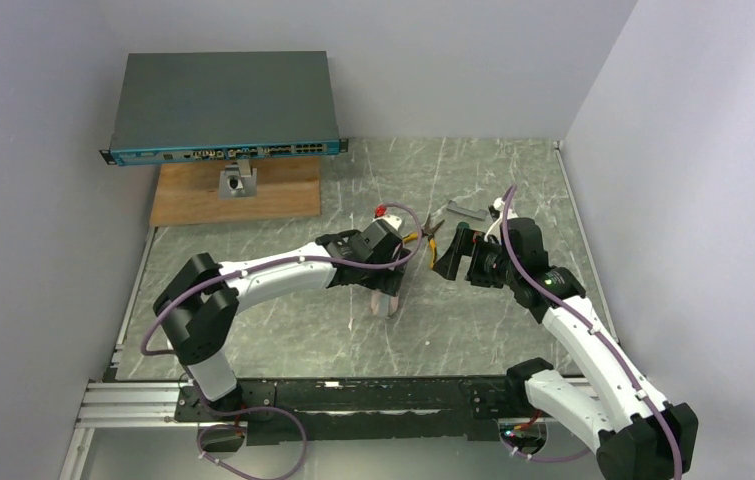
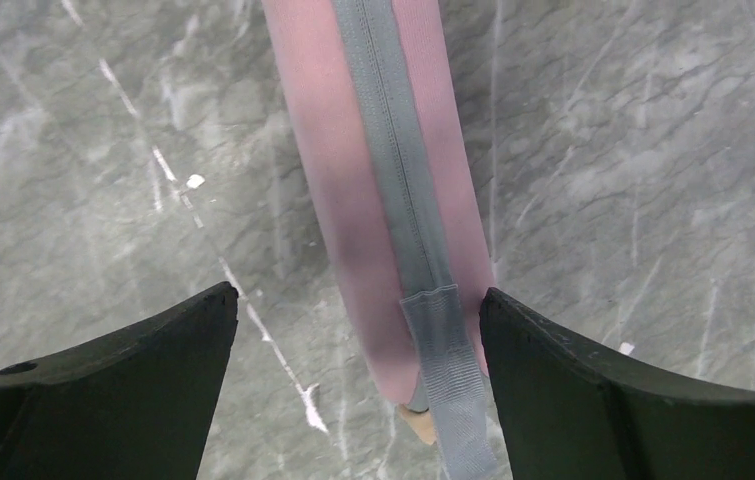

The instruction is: Open the umbrella

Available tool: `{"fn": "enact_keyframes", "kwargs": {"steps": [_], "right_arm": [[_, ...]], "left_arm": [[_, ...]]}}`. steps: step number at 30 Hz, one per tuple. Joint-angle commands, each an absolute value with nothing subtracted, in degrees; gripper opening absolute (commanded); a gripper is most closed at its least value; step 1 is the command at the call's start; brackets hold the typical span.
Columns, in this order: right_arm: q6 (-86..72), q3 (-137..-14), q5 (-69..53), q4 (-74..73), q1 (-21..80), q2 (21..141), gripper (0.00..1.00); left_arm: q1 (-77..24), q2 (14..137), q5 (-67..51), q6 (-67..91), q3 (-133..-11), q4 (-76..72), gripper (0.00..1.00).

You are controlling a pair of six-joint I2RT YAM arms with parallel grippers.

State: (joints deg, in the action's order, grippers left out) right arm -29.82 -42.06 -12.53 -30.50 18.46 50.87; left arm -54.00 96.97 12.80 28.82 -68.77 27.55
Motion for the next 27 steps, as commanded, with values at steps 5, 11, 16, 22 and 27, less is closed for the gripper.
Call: {"fn": "enact_keyframes", "kwargs": {"steps": [5,11,16,22,27], "right_arm": [[-29.0,-42.3,-13.2,-30.4,18.5,51.1,1.0],[-28.5,-42.1,-12.7,-30.3,18.4,51.3,1.0],[-28.4,-42.2,-13.0,-29.9,18.5,51.8,1.0],[-28.4,-42.2,-13.7,-29.3,18.4,52.5,1.0],[-28.3,-41.9,-13.4,-29.4,18.5,52.0,1.0]], "left_arm": [[-54.9,100.6,12.4,31.5,-71.2,24.7,0.92],[-56.2,99.4,14.9,31.9,-72.7,27.2,0.92],[-57.1,97.3,17.6,31.7,-75.0,30.5,0.93],[-57.1,100.2,20.3,31.3,-77.0,34.0,0.93],[-56.9,101.7,16.7,31.1,-75.6,31.6,0.93]]}}
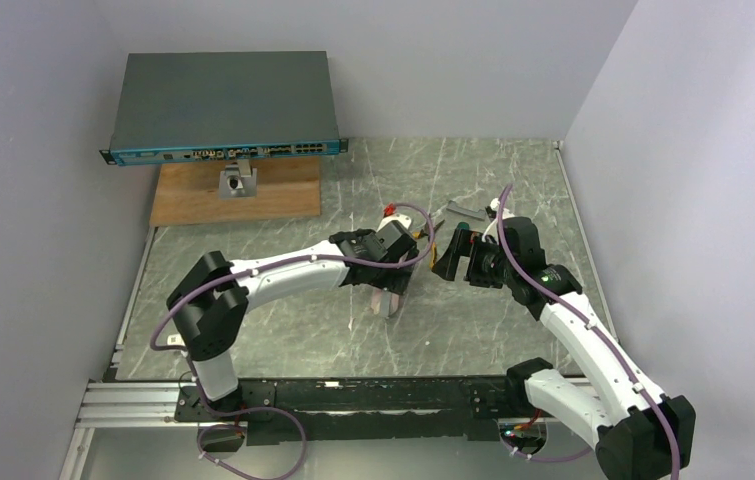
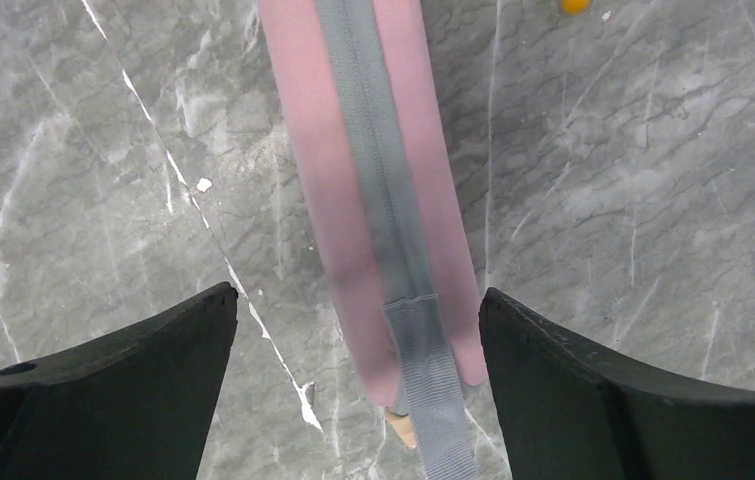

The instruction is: Open the umbrella

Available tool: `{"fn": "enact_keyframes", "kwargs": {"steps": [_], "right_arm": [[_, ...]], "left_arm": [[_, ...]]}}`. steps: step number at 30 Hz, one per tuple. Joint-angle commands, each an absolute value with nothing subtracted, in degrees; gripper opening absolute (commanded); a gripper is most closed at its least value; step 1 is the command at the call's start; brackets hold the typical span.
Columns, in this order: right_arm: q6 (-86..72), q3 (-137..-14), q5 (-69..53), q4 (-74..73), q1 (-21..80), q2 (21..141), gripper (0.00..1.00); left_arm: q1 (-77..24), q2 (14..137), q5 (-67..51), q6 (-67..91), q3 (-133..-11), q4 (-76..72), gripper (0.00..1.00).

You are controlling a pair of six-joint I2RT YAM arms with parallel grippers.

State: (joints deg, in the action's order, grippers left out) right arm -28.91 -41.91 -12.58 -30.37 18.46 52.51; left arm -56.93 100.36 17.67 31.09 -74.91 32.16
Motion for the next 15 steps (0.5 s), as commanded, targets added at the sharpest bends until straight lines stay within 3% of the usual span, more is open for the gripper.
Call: {"fn": "enact_keyframes", "kwargs": {"steps": [1,8,12,15], "right_arm": [[-28.3,-41.9,-13.3,-29.4,18.4,52.0,1.0],[-28.8,-40.9,-13.8,-29.1,18.4,51.9,1.0],[-28.9,-40.7,-13.7,-28.8,18.4,52.0,1.0],[-29.0,-40.6,-13.7,-28.7,18.4,52.2,1.0]], "left_arm": [[-56.9,102.2,16.2,31.1,-75.3,31.1,0.93],[-56.9,103.4,13.9,32.0,-73.3,28.2,0.91],[-56.9,104.7,13.8,32.0,-72.8,27.7,0.86],[-56.9,104.9,12.7,31.9,-71.7,26.4,0.74]]}}
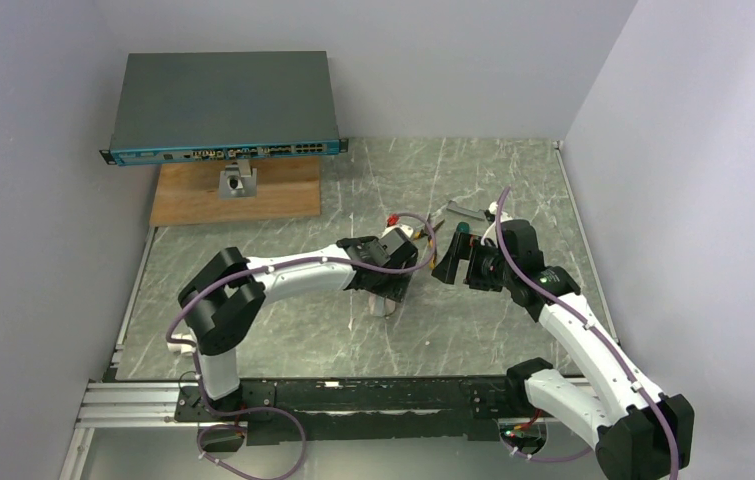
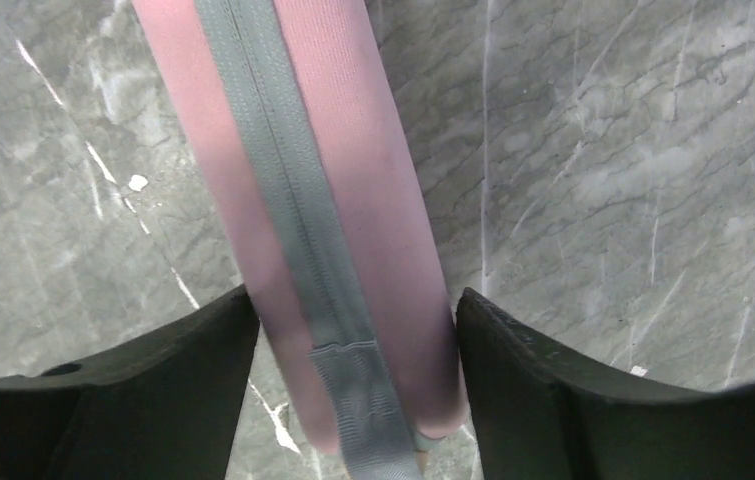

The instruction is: Open the umbrella

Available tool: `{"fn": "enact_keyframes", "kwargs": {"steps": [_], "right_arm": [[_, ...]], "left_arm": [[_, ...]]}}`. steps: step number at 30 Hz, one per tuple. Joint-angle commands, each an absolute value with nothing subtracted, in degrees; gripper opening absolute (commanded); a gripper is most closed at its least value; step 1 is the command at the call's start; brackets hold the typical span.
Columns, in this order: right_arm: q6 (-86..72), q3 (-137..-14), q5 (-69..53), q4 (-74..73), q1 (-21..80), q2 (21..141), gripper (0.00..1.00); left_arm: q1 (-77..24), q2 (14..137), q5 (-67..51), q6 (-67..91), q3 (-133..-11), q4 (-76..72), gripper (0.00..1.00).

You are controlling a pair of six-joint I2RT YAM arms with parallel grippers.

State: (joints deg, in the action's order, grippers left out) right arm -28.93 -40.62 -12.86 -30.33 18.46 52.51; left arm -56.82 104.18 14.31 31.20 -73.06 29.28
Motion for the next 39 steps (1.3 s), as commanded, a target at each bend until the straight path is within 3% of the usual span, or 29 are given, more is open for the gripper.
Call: {"fn": "enact_keyframes", "kwargs": {"steps": [1,8,19,22,39], "right_arm": [[-29.0,-40.5,-13.7,-28.5,18.5,52.3,1.0],[-29.5,-40.1,-14.2,-28.1,18.5,52.4,1.0],[-33.7,-45.1,-25.4,-22.5,18.4,51.1,1.0],[-36.1,-46.8,-28.2,-19.7,18.2,50.5,1.0],[-49.6,-47.1,-41.1,-0.9,13.7,47.0,1.0]], "left_arm": [[-56.9,104.7,12.2,31.8,-71.3,25.9,0.7],[-56.7,101.8,10.0,30.3,-71.7,27.6,0.42],[-47.8,87.3,-16.2,25.9,-76.8,31.8,0.17],[-45.4,83.8,-22.1,25.2,-78.5,33.0,0.01],[-36.9,68.9,-32.4,38.7,-78.7,23.7,0.0]]}}
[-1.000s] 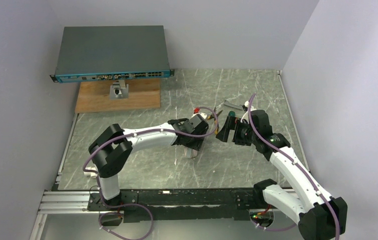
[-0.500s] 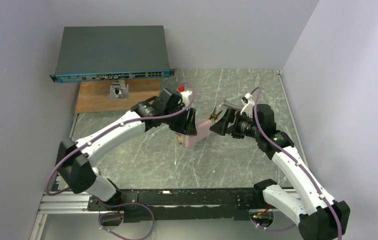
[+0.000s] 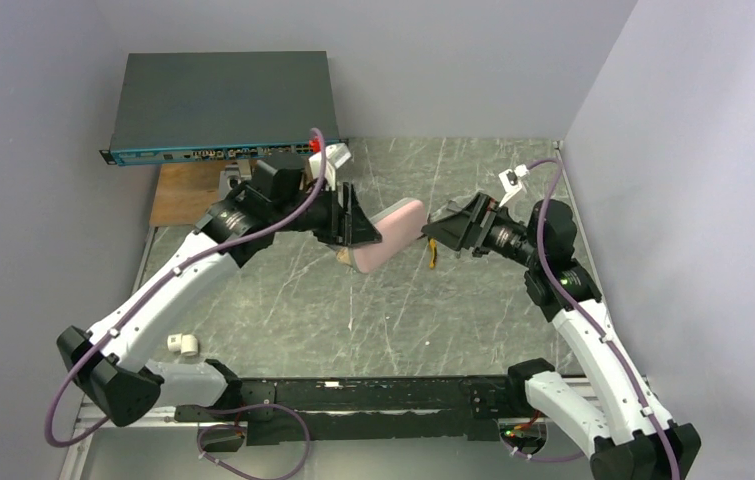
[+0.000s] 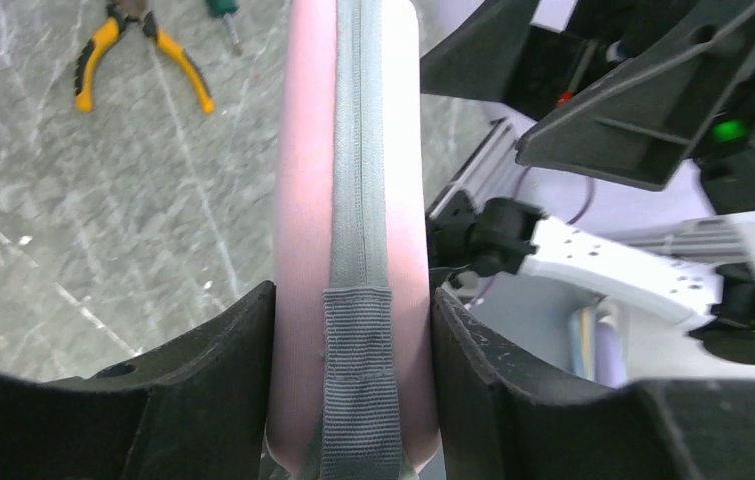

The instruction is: Open the umbrella

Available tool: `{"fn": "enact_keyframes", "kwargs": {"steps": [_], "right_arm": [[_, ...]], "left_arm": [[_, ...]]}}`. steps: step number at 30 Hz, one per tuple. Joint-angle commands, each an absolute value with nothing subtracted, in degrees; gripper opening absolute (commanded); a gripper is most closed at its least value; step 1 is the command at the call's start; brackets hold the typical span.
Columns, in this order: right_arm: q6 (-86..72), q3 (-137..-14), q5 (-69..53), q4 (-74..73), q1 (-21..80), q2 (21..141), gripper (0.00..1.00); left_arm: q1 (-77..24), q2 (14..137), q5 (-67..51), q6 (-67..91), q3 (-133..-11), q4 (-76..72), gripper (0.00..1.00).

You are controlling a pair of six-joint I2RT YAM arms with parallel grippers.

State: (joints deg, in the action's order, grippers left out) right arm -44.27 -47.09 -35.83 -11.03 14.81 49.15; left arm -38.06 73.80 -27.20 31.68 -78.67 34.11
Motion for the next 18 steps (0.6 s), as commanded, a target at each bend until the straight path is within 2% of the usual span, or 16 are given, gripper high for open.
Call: {"fn": "enact_keyframes", "kwargs": {"steps": [1,12,18], "right_arm": [[-51.2,-46.1,-41.8,1.7,13.5,46.7,1.0],[-70.3,-37.1,-44.8,32.4,12.8,49.3,1.0],[-72.5,-38.0,-45.2,38.0,12.8,53.6,1.0]], "left_arm": [[-36.6,68.2,-32.9,40.3,-78.1,22.0,0.0],[-36.1,67.4,-38.6,53.5,-71.7,4.3,0.0],[-36.2,67.6,-39.9,57.6,-68.3,-2.9,0.0]]}}
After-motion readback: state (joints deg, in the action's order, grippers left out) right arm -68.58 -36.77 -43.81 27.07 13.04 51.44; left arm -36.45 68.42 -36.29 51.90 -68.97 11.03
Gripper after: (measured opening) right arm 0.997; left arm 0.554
